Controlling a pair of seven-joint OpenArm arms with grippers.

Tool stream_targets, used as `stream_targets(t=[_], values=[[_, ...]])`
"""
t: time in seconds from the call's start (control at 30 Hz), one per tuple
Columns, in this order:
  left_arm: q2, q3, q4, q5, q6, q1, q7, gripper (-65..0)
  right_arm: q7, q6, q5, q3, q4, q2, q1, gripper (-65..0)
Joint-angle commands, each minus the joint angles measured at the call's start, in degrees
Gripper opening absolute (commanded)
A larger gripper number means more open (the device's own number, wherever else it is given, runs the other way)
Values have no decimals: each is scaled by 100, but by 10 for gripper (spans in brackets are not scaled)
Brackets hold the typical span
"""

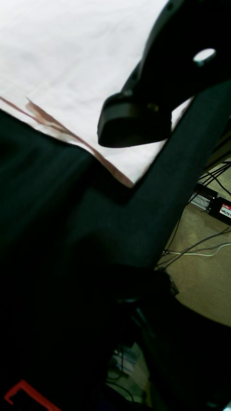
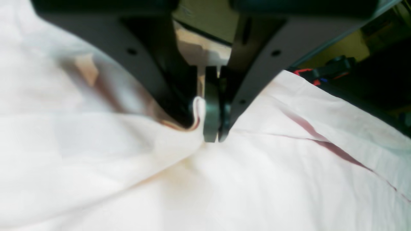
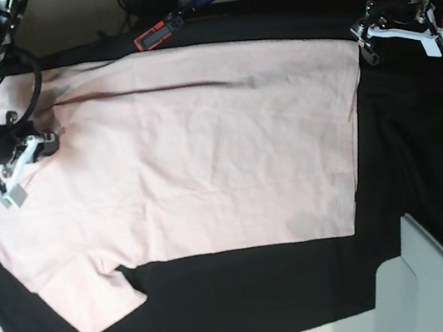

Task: Fold the T-shirt properly
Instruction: 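Drag the right gripper back to the shirt corner and release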

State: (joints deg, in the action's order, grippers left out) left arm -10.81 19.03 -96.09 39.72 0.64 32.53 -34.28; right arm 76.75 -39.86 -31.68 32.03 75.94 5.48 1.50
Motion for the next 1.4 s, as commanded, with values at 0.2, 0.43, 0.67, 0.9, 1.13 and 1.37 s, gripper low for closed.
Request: stream_targets(t=[0.2,0.43,0.67,0.9,1.13,1.37], values=[[-66,27,-83,41,-7,65,101,-86,-66,-14,-89,-342,50,63,417,-649],[-66,45,-83,41,-7,100,101,-86,-66,-14,-124,-333,41,-95,584,-649],[-66,36,-83,41,-7,109,101,-86,-66,-14,-89,-342,41,-271,751,-649],[-66,45,-83,41,-7,109,101,-86,-75,-14,-89,-799,-337,-262,936,-606],[-66,45,-83,41,-7,109,101,-86,-277,-14,-133,-772,-381,-244,945,-180],[-66,27,-136,41,-7,92,118,-86,-567,-14,-142,195,-302,-209,910,-149]])
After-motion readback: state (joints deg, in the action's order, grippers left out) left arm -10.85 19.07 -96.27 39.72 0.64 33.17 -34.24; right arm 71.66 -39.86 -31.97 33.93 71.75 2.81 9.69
